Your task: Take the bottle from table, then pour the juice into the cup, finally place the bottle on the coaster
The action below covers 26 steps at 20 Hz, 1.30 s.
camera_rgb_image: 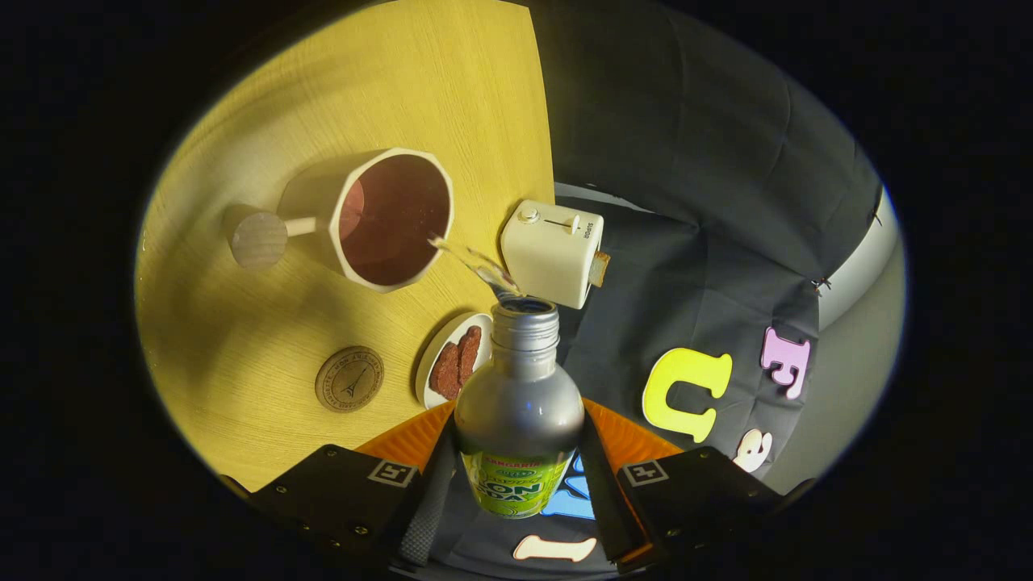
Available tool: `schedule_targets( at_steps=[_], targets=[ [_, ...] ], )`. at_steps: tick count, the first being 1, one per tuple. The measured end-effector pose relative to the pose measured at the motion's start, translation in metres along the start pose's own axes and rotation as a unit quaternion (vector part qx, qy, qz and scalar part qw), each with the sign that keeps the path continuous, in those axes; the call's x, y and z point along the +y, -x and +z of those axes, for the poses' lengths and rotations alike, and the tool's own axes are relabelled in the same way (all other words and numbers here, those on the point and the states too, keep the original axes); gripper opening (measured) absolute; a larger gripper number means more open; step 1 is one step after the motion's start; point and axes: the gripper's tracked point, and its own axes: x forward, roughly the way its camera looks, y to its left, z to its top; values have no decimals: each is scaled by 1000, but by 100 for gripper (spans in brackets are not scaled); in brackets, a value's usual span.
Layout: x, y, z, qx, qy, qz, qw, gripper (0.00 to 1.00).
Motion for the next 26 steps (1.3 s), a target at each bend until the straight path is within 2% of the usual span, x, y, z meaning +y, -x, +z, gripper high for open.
schedule_targets(
  at_steps=[26],
  targets=[
    [-24, 2, -8, -6, 37, -27, 999, 77]
  ],
)
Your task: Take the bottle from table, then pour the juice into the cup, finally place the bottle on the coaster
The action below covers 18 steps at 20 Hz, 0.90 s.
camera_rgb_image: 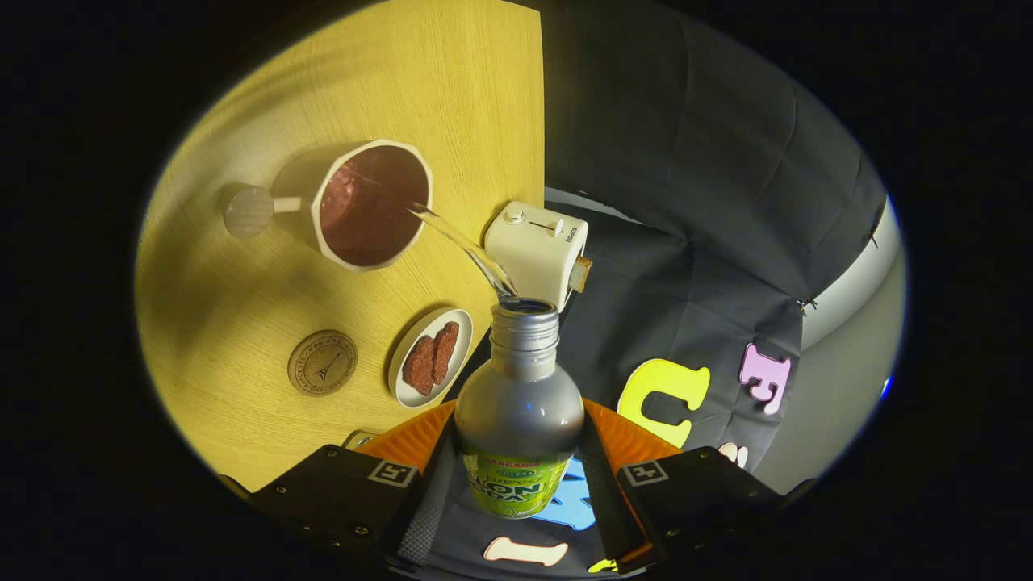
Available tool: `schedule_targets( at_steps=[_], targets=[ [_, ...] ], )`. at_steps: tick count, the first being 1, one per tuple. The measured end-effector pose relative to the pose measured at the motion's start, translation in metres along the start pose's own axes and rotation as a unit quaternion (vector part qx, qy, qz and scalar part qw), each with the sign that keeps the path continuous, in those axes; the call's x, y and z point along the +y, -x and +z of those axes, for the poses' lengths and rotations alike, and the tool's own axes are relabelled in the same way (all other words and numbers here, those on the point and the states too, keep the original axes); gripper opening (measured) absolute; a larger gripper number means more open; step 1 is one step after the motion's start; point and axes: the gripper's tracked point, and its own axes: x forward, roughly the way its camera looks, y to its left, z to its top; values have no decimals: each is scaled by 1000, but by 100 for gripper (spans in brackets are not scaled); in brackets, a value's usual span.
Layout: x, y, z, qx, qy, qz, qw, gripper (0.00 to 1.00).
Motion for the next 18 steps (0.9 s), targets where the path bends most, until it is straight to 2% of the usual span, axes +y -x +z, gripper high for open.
schedule_targets(
  at_steps=[18],
  targets=[
    [-5, -2, -11, -2, 37, -8, 999, 77]
  ],
)
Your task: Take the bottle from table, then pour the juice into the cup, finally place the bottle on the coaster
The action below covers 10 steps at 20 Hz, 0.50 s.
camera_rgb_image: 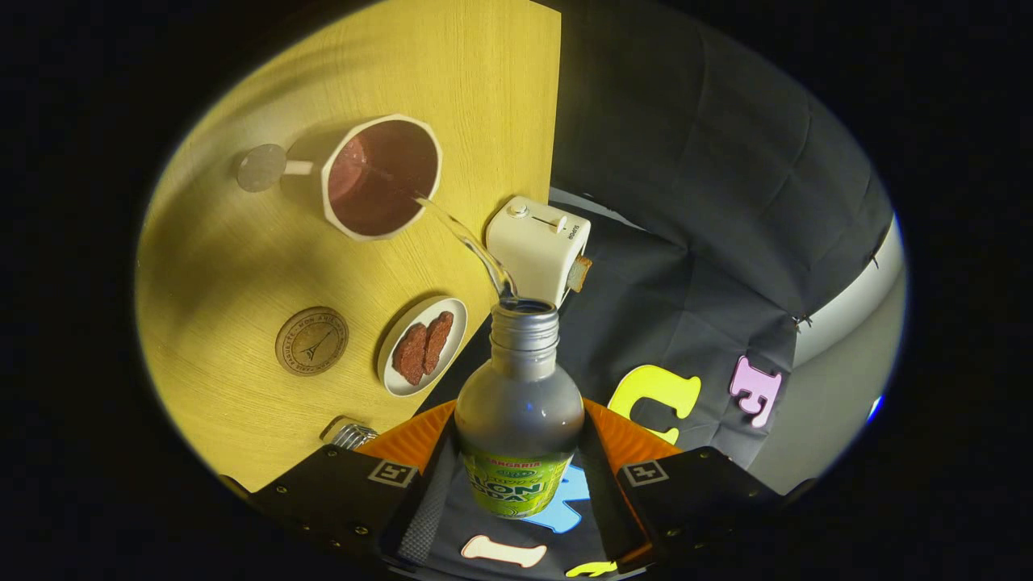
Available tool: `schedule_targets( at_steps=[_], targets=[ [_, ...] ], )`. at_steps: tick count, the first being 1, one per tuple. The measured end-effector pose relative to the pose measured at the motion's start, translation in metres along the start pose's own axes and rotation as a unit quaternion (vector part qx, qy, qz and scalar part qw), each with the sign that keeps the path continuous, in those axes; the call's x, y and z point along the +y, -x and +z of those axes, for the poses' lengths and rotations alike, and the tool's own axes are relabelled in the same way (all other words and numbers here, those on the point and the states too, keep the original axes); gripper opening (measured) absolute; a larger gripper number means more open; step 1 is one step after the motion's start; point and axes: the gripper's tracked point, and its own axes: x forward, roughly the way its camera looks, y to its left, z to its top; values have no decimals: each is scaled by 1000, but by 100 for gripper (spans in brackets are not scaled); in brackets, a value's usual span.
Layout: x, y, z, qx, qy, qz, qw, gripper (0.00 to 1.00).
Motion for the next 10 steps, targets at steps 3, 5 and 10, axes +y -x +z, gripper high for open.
schedule_targets(
  at_steps=[3, 5, 10],
  targets=[
    [0, -1, -1, -1, 9, -1, 1000, 77],
    [0, -1, -2, -1, 13, -2, 1000, 77],
    [-2, -2, -3, -2, 24, -6, 1000, 77]
  ],
)
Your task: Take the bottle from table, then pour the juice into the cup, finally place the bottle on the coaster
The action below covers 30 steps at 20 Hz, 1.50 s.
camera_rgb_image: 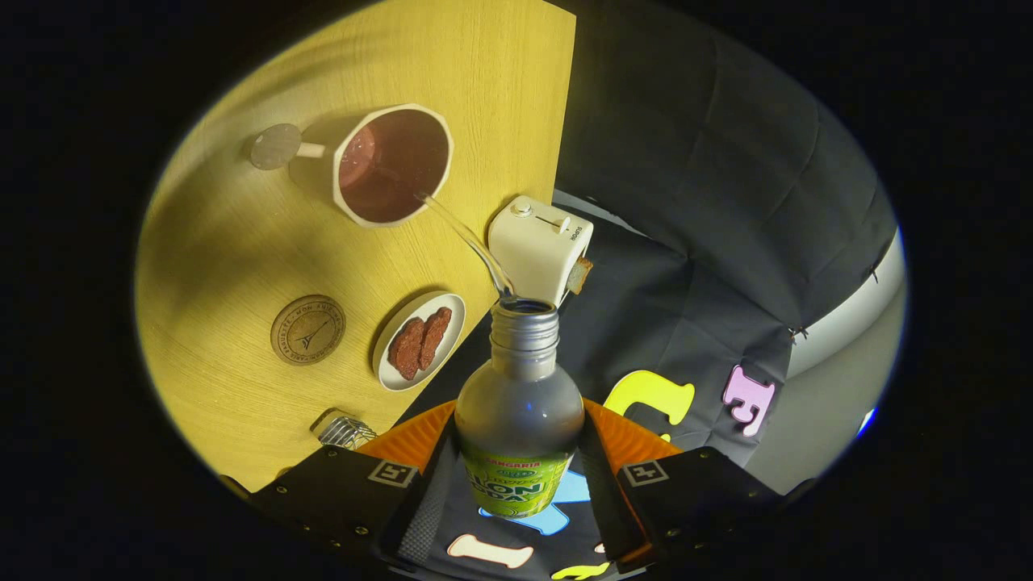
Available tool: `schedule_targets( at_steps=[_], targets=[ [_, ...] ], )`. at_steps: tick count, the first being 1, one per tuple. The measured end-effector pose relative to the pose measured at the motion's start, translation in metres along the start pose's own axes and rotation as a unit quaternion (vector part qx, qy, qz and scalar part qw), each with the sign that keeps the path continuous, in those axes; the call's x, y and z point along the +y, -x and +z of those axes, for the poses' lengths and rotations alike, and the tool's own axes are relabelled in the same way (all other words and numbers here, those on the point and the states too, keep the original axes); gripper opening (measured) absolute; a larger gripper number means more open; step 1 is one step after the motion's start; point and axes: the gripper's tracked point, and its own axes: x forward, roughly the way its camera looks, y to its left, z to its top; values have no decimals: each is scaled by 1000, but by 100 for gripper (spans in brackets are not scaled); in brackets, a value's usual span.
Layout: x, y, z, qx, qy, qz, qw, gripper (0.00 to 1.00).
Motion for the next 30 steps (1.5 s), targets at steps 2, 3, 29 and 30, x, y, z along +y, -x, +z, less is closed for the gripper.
schedule_targets(
  at_steps=[2, 3, 29, 30],
  targets=[
    [-2, -1, 1, -1, 4, -1, 1000, 77],
    [-2, -1, 2, -3, 6, -3, 1000, 77],
    [-13, 0, 21, -21, 77, -5, 997, 77],
    [-13, 1, 21, -23, 78, -5, 997, 77]
  ],
)
